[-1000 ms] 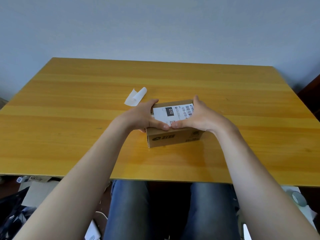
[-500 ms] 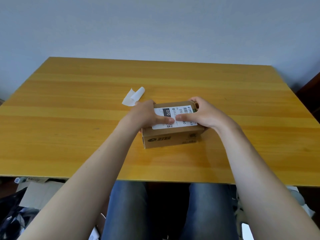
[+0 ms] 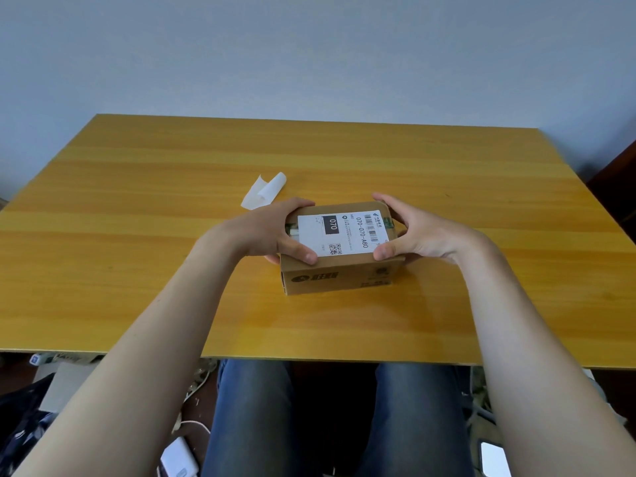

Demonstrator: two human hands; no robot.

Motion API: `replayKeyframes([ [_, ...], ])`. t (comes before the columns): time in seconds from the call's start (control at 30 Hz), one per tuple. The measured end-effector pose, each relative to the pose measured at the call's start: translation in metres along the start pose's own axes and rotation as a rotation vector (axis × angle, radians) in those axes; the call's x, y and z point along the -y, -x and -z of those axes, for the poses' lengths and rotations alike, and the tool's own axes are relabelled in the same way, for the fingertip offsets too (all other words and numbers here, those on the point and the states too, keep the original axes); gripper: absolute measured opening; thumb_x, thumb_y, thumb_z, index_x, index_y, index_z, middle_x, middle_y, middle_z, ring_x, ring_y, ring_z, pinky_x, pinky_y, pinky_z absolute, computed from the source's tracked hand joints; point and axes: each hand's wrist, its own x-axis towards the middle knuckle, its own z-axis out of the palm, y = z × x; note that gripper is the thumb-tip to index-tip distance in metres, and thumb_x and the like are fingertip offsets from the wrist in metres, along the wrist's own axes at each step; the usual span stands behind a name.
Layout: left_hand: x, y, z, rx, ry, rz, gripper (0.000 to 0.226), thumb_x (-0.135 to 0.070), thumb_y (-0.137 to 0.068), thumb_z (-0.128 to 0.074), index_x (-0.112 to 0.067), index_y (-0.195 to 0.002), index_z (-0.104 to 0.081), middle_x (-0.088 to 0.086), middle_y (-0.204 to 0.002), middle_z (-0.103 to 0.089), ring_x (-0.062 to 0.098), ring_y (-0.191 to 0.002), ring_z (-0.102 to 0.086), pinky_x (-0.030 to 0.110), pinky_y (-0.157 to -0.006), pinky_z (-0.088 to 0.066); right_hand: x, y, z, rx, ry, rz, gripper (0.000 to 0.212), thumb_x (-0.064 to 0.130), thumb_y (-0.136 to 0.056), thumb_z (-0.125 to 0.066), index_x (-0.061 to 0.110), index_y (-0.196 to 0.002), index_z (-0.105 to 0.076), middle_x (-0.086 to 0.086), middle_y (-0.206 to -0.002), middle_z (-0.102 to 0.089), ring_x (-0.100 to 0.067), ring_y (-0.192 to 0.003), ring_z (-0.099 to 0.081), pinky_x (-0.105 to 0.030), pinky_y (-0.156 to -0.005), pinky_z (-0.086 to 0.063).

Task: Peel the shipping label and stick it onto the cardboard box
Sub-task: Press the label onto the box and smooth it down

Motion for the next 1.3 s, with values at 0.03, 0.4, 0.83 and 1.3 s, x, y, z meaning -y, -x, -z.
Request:
replayKeyframes([
  [0.03, 0.001, -0.001, 0.001, 0.009, 0.010, 0.005, 0.107, -0.035, -0.065, -0.097, -0.045, -0.154, -0.037, -0.009, -0.140, -0.055, 0.016, -0.110, -0.069, 0.031, -0.080, -0.064, 0.000, 0.000, 0.000, 0.003, -0.006, -0.001, 0.153, 0.065, -0.031, -0.102, 0.048, -0.163, -0.025, 0.012, -0.170, -0.032, -0.012, -0.154, -0.031, -0.043, -0.128, -0.026],
  [0.4, 0.008, -0.006, -0.006, -0.227, 0.176, -0.012, 0.065, -0.042, -0.081, -0.086, -0.033, -0.138, -0.056, -0.008, -0.120, -0.065, 0.012, -0.098, -0.072, 0.028, -0.062, -0.063, 0.010, 0.000, -0.007, -0.275, -0.118, -0.090, 0.128, 0.055, -0.060, -0.096, 0.045, -0.164, -0.022, 0.010, -0.143, -0.054, -0.025, -0.120, -0.065, -0.045, -0.075, -0.065],
  [0.83, -0.003, -0.005, -0.007, -0.305, 0.056, 0.127, 0.048, -0.060, -0.094, -0.064, -0.014, -0.105, -0.068, 0.003, -0.098, -0.075, 0.022, -0.077, -0.079, 0.040, -0.067, -0.067, 0.024, -0.015, -0.030, -0.687, -0.144, 0.053, 0.068, 0.024, -0.093, -0.078, 0.030, -0.154, -0.048, 0.000, -0.149, -0.053, -0.018, -0.133, -0.056, -0.035, -0.100, -0.052],
  [1.3, -0.015, -0.032, -0.024, -0.253, 0.191, 0.059, 0.052, -0.057, -0.087, -0.076, -0.014, -0.111, -0.059, -0.001, -0.110, -0.075, 0.014, -0.086, -0.079, 0.043, -0.070, -0.067, 0.032, -0.027, -0.026, -0.590, -0.053, 0.075, 0.051, 0.028, -0.102, -0.067, 0.027, -0.151, -0.056, 0.007, -0.152, -0.058, -0.003, -0.116, -0.053, -0.005, -0.066, -0.038],
])
